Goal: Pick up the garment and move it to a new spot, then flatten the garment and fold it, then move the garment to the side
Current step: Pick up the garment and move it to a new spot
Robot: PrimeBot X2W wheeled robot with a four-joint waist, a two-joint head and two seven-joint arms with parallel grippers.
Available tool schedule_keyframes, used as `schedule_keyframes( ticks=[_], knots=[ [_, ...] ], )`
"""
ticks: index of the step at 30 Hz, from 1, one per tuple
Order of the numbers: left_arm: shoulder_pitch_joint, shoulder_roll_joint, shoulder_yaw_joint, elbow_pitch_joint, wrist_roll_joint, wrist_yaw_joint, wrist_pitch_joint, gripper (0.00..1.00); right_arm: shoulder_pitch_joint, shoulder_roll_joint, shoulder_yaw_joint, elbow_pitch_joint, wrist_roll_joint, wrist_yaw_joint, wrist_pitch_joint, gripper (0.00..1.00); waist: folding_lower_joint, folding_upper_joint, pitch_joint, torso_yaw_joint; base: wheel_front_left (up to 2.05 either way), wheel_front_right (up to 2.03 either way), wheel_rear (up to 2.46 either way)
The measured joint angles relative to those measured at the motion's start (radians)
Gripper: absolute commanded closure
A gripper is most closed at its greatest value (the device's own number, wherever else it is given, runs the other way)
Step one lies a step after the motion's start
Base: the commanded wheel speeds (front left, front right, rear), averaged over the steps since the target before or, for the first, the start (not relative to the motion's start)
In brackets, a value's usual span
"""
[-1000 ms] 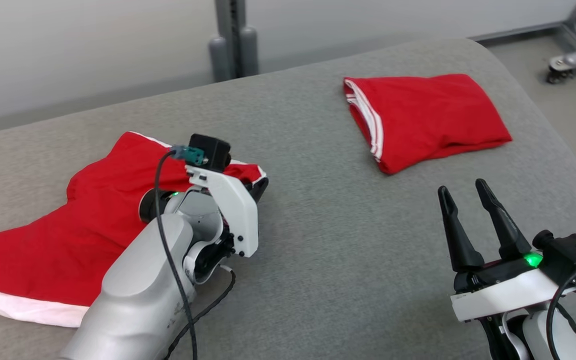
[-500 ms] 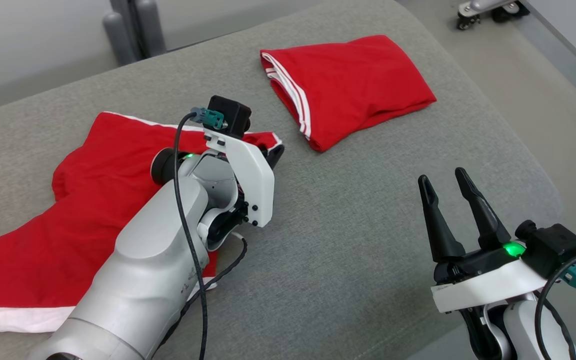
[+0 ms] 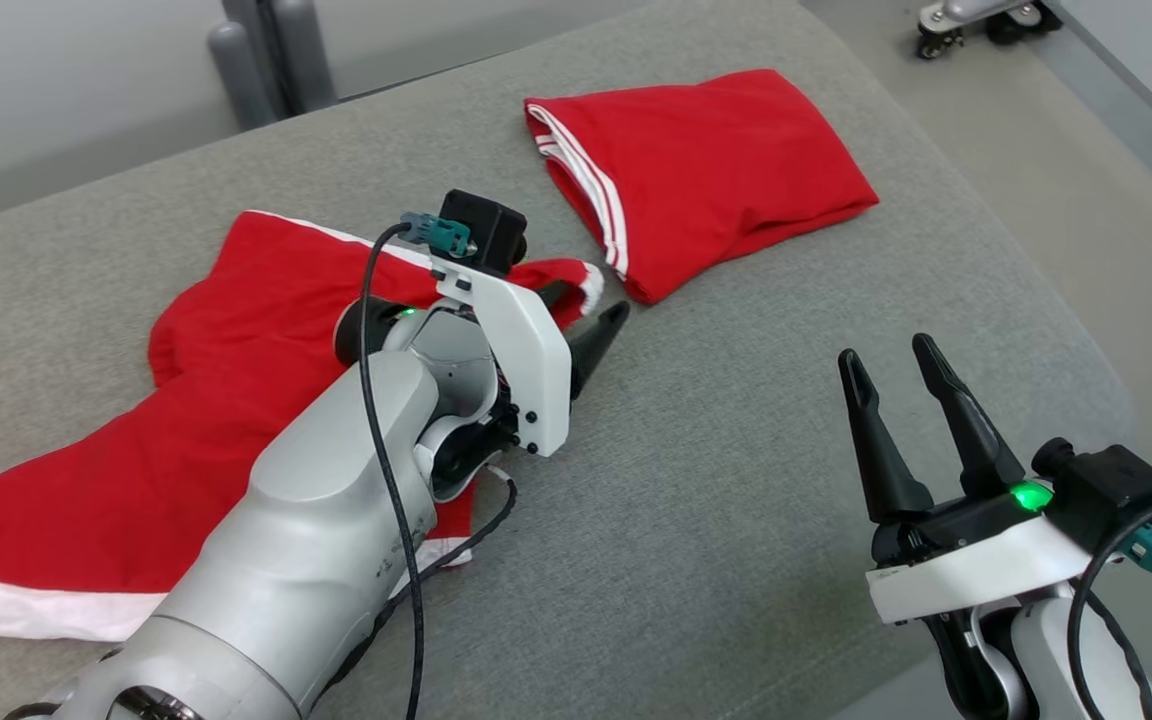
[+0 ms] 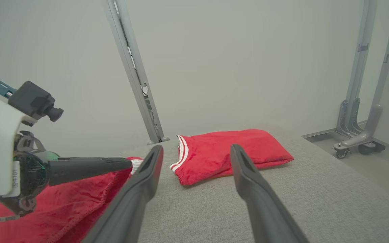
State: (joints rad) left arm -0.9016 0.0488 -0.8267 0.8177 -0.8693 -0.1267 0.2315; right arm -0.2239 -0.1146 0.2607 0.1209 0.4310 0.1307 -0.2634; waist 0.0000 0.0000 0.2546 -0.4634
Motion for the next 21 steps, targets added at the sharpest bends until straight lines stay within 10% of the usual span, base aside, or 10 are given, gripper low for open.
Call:
schedule_keyframes(
  ticks=[15, 21],
  knots=[
    [0.015, 0.025, -0.053, -0.092, -0.072, 0.01, -0.157, 0.0, 0.034, -0.068, -0.021, -0.004, -0.006, 0.0, 0.0, 0.0, 0.0, 0.0, -0.088, 0.172, 0.0, 0.0, 0.0],
    [0.115, 0.155, -0.042, -0.166, 0.009, 0.114, -0.323, 0.0, 0.092, -0.085, -0.053, -0.008, -0.007, 0.0, 0.0, 0.0, 0.0, 0.0, -0.136, 0.256, 0.0, 0.0, 0.0]
  ],
)
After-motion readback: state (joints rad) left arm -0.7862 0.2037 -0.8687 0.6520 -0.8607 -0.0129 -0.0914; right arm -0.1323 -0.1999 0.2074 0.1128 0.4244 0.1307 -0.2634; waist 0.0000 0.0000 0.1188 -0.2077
